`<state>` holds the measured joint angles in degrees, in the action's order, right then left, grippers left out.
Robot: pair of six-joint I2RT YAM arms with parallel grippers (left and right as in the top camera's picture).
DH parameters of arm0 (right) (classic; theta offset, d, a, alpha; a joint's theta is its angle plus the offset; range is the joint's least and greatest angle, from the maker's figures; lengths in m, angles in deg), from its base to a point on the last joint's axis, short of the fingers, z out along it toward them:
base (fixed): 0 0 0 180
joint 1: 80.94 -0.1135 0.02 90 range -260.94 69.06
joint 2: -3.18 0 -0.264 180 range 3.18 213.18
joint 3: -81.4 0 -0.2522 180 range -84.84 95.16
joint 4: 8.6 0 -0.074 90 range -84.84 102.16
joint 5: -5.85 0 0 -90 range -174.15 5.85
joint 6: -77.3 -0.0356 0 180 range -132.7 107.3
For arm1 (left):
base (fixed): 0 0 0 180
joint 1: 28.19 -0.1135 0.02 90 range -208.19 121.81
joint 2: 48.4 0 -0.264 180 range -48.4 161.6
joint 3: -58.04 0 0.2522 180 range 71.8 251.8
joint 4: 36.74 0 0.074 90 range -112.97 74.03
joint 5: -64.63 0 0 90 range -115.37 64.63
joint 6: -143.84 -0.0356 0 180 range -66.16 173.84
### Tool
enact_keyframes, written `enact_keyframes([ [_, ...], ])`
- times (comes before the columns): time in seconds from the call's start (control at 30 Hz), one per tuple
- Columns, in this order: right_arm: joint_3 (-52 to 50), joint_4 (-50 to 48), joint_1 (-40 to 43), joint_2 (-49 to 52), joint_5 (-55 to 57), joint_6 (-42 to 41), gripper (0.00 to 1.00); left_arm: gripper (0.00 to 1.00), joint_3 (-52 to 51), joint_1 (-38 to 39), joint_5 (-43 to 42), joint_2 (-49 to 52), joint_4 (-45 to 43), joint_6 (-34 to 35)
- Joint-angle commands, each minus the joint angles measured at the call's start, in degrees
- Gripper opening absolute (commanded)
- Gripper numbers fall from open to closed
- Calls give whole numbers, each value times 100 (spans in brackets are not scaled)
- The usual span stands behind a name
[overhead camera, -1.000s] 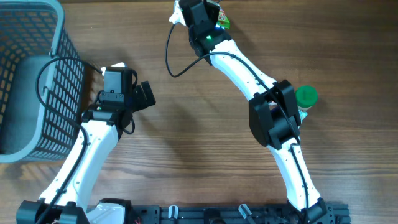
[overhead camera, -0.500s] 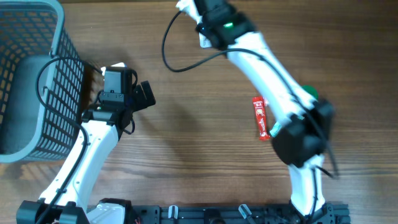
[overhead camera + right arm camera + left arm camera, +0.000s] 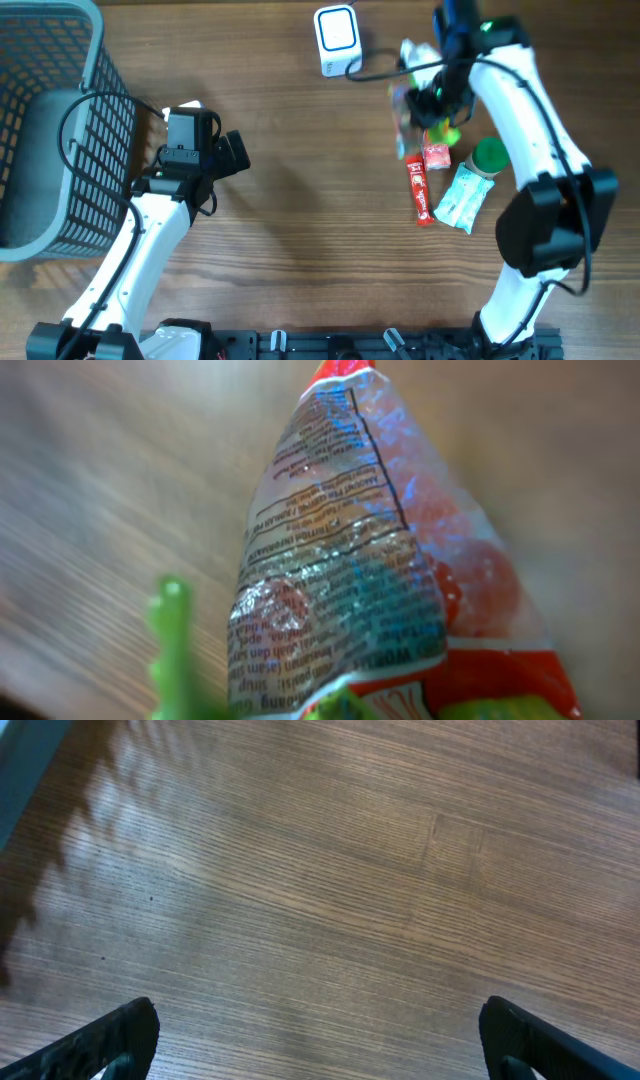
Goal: Scan the item barcode
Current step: 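Lower the candy packet onto the table right of center and release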
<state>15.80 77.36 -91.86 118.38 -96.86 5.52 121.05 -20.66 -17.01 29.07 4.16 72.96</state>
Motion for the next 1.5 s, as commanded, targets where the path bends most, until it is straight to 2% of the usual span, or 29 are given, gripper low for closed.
enact_keyframes([
  [0.0, -942, -595, -26, 7, -662, -44, 7, 100, 42, -31, 92, 33, -11, -90],
  [0.03, -1134, -752, -26, 7, -612, -42, 11, 100, 42, -31, 92, 33, -11, -90],
  [0.1, -1375, -944, -24, 7, -354, -44, 54, 100, 42, -31, 92, 33, -11, -90],
  [0.17, -1342, -988, -26, -9, -173, -205, 74, 100, 42, -31, 92, 33, -11, -90],
  [0.23, -1165, -962, -26, -72, -195, -393, 88, 100, 42, -31, 92, 33, -11, -90],
  [0.27, -1060, -942, -26, -136, -192, -452, 100, 100, 42, -31, 92, 33, -11, -90],
  [0.53, -544, -1062, -26, -846, 129, -706, 100, 100, 42, -31, 92, 33, -11, -90],
  [0.7, -551, -1139, -26, -881, 107, -1266, 100, 100, 44, -31, 92, 33, -11, -90],
  [1.17, -549, -2133, -26, -881, 107, -1259, 100, 100, 42, -31, 92, 33, -11, -90],
  [1.47, -551, -2249, -26, -881, 107, -1259, 100, 100, 44, -31, 92, 33, -11, -90],
])
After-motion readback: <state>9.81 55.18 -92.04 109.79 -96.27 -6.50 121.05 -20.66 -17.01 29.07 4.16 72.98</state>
